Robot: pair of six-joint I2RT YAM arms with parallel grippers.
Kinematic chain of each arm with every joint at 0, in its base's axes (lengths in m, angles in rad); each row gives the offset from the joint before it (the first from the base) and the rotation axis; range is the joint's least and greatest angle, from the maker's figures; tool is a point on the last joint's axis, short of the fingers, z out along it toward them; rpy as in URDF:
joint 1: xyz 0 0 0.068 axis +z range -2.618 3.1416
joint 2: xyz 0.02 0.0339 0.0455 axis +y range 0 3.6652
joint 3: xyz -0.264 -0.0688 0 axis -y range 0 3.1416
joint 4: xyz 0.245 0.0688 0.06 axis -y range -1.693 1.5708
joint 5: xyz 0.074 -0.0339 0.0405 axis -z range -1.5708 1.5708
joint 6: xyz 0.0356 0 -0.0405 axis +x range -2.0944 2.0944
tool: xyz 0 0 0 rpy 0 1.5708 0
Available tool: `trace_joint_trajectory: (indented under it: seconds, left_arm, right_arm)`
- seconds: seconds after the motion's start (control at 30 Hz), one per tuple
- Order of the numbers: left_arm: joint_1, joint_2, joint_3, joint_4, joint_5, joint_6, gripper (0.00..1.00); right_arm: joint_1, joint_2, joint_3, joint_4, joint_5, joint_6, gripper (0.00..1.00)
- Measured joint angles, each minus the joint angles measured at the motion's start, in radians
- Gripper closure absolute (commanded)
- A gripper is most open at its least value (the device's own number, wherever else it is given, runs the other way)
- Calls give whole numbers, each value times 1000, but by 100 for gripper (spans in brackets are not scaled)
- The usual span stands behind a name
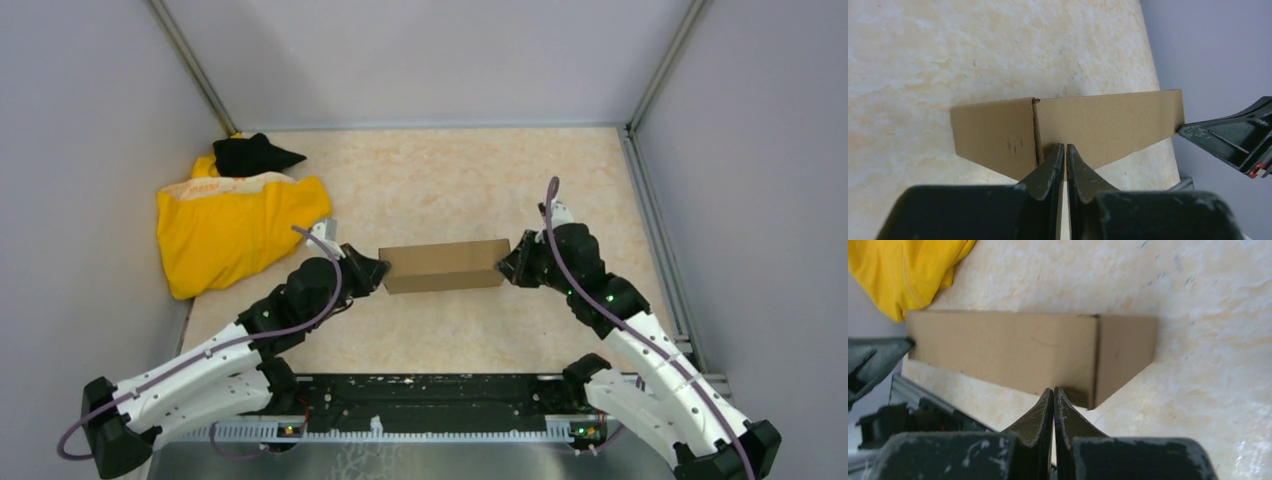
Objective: Fold the paper box
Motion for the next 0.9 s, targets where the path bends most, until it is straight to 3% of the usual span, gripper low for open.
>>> trace_joint_trajectory:
  seconds: [0.17,0.4,0.47,0.57,0.67,0.77,0.8,0.9]
  left_arm:
    - [-51,-9,-27,-24,83,-57,86]
    - [-133,68,-162,-312,141,-106,78]
    - [-137,50,-161,-343,135,-109,69]
    - [-138,21,-135,-379,113,-102,56]
    - [-138,31,-63,-404,77,-73,35]
    - [-128,75,21,-409,42,-30,3]
    - [-115,100,46,-409,37,-15,2]
    - [-40,176,93,-401,46,42,1]
  right_arm:
    - [130,-77,-87,-112,-16,84,100]
    - [242,-182,-211,-260,-7,207,100]
    - [242,-201,-212,-261,-1,223,97]
    - [242,-193,-197,-266,18,234,80]
    - [243,-115,-125,-308,85,217,54]
    - [240,-37,-34,-329,185,211,36]
    - [232,-17,-5,-332,224,211,36]
    - [167,19,53,-342,314,203,53]
